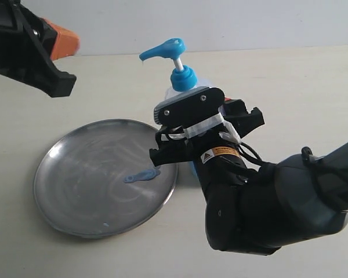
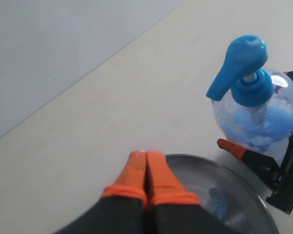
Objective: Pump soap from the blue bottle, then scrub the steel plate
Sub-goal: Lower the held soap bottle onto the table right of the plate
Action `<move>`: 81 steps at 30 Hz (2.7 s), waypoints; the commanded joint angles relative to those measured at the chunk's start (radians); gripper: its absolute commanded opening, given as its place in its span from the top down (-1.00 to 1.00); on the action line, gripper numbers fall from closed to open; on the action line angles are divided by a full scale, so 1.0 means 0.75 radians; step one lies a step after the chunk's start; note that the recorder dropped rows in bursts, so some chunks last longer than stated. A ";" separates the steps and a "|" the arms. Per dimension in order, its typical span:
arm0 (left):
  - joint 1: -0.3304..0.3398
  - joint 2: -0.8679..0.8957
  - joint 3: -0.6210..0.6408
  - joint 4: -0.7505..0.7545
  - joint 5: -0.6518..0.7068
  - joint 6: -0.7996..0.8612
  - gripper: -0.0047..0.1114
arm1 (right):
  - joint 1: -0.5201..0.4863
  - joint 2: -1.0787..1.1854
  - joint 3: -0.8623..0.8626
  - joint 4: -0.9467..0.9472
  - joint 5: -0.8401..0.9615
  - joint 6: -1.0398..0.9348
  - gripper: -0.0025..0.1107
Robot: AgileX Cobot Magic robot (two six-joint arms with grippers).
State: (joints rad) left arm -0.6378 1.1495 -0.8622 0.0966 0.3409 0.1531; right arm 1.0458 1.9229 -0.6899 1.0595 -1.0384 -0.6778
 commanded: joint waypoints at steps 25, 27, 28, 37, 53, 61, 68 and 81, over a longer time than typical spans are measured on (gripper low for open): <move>-0.001 -0.009 0.082 -0.003 -0.212 -0.050 0.92 | 0.002 -0.004 -0.004 0.123 0.006 0.025 0.96; -0.001 -0.009 0.082 -0.003 -0.212 -0.051 0.92 | 0.002 -0.004 -0.004 0.123 0.006 0.051 0.96; -0.001 -0.009 0.082 -0.003 -0.212 -0.051 0.92 | 0.002 -0.004 -0.004 0.127 0.006 0.067 0.96; -0.001 -0.009 0.082 -0.003 -0.216 -0.066 0.92 | 0.002 -0.004 -0.004 0.128 0.006 0.199 0.96; -0.001 -0.009 0.082 -0.003 -0.205 -0.070 0.92 | 0.002 -0.004 -0.004 0.174 -0.024 0.385 0.96; -0.001 -0.009 0.082 -0.003 -0.208 -0.075 0.92 | 0.002 -0.004 0.000 0.166 -0.083 0.444 0.96; -0.001 -0.009 0.082 -0.003 -0.211 -0.075 0.92 | 0.002 -0.004 0.079 0.143 -0.149 0.578 0.96; -0.001 -0.009 0.084 -0.003 -0.213 -0.075 0.92 | -0.041 -0.004 0.091 -0.064 -0.165 0.336 0.96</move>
State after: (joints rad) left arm -0.6378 1.1495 -0.8029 0.1011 0.1933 0.1044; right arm 1.0355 1.9231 -0.6255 1.0505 -1.1199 -0.4010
